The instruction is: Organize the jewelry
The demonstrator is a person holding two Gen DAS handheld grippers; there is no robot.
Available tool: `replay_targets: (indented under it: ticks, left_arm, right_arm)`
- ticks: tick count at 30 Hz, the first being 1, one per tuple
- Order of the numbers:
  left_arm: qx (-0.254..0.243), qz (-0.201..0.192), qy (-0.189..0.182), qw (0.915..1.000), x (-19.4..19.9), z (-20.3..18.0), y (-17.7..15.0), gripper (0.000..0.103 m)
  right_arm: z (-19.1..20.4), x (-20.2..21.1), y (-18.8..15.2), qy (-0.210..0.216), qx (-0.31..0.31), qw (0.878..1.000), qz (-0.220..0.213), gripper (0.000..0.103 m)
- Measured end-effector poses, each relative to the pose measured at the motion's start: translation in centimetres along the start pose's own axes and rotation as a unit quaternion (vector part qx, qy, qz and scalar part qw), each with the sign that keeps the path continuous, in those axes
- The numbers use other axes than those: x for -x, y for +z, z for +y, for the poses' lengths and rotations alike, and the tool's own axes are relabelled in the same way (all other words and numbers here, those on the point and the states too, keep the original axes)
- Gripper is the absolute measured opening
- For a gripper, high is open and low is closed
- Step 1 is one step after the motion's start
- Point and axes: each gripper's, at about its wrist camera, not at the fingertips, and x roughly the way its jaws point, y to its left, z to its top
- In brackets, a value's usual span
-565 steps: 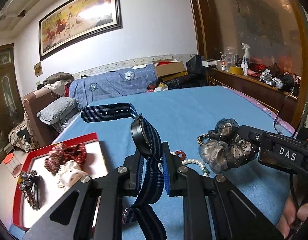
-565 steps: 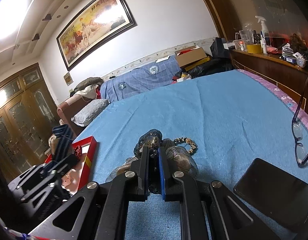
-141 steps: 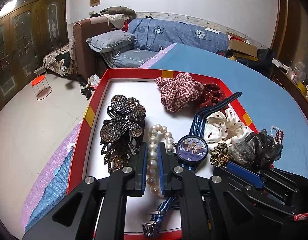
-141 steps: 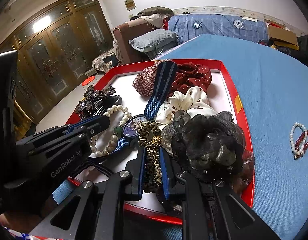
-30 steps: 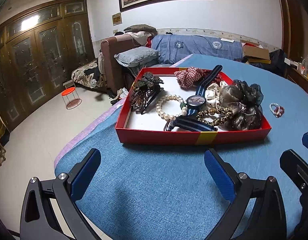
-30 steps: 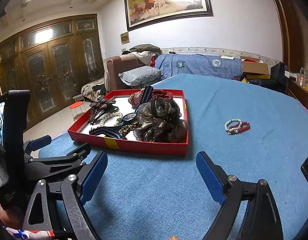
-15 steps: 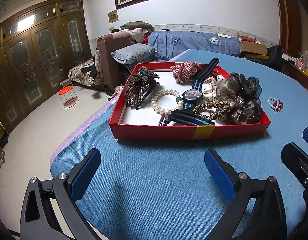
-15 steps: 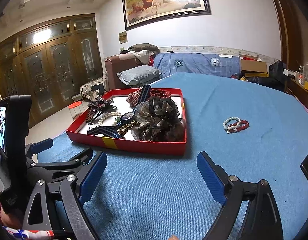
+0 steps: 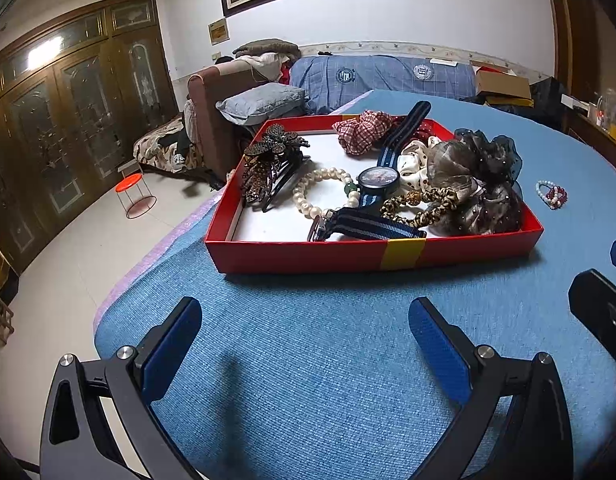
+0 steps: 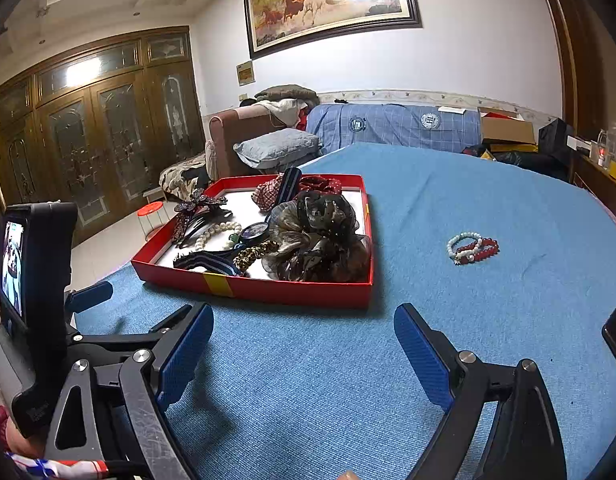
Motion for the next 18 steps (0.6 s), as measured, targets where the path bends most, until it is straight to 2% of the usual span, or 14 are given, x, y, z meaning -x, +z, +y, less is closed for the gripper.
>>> replay_targets:
  ticks: [18]
  left_arm:
    - [0.001,0.003,-0.001,1.0000,-0.20,-0.11,0.00,0.103]
  right_arm:
    - [0.01,-0.03,-0.01,-0.001,-0.001,1.000,0.000,0.095]
